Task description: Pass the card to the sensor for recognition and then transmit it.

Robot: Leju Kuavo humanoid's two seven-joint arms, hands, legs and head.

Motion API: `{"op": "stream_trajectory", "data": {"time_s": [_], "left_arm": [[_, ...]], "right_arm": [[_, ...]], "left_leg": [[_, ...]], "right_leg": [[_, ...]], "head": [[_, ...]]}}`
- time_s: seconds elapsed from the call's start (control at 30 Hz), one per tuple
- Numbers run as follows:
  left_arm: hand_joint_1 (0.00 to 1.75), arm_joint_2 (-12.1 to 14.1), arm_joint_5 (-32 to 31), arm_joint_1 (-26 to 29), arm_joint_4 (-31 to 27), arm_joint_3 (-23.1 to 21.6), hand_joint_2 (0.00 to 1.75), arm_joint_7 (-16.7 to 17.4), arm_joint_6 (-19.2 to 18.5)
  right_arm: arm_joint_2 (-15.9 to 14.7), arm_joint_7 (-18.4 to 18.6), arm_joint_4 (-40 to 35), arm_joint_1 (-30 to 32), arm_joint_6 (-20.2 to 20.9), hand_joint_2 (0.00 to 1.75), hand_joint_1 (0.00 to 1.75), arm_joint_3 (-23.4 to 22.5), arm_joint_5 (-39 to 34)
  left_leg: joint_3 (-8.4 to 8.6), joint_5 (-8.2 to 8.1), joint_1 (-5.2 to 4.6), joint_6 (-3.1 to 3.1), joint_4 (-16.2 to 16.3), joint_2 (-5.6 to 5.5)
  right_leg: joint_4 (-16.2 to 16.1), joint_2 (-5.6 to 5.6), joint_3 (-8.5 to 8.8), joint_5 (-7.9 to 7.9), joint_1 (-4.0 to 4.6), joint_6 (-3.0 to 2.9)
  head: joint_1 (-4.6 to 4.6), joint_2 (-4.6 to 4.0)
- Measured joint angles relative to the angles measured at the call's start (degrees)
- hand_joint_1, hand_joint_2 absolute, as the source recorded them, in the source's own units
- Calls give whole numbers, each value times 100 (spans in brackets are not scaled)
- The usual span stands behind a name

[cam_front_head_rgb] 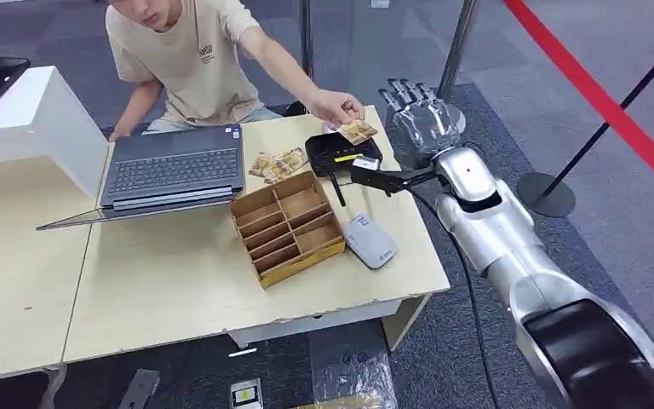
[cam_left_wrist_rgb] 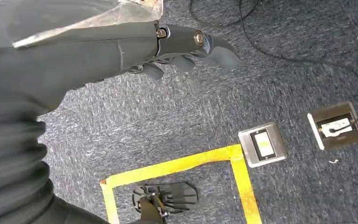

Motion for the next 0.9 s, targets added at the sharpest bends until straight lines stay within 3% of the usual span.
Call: {"op": "stream_trajectory", "data": {"time_s": [0.23,0.53,0.57,0.6,0.63,0.67,0.9], "left_arm": [[0,-2,-50,-10,0,-7,175,9,0],[0,-4,-76,-35,0,-33,175,11,0],[0,-7,-76,-38,0,-35,175,11,0],[0,-11,-74,-42,0,-37,175,11,2],[0,-13,-72,-44,0,-37,175,11,2],[0,-18,-72,-46,0,-37,175,11,2],[0,-35,-55,-45,0,-37,175,9,7]], "right_arm": [[6,-59,120,80,-328,175,0,2,-63],[129,-147,155,111,-376,175,0,-85,-249],[160,-175,151,111,-374,175,16,-90,-271],[175,-190,142,111,-369,175,49,-90,-284],[197,-195,133,112,-367,175,106,-90,-300],[212,-212,129,112,-367,175,133,-92,-317],[308,-275,129,130,-444,175,134,-103,-378]], "left_leg": [[-1,0,0,0,0,0],[-1,0,0,0,0,0],[-1,0,1,0,0,1],[0,0,0,0,0,1],[0,0,0,0,0,1],[0,0,0,0,0,1],[0,0,0,0,0,1]], "right_leg": [[0,0,0,0,0,0],[1,0,1,0,0,0],[1,0,1,0,0,0],[1,0,1,0,0,0],[1,0,1,0,0,0],[1,0,1,0,0,0],[1,0,1,0,0,0]], "head": [[2,0],[0,0],[0,0],[0,0],[0,0],[0,0],[0,0]]}}
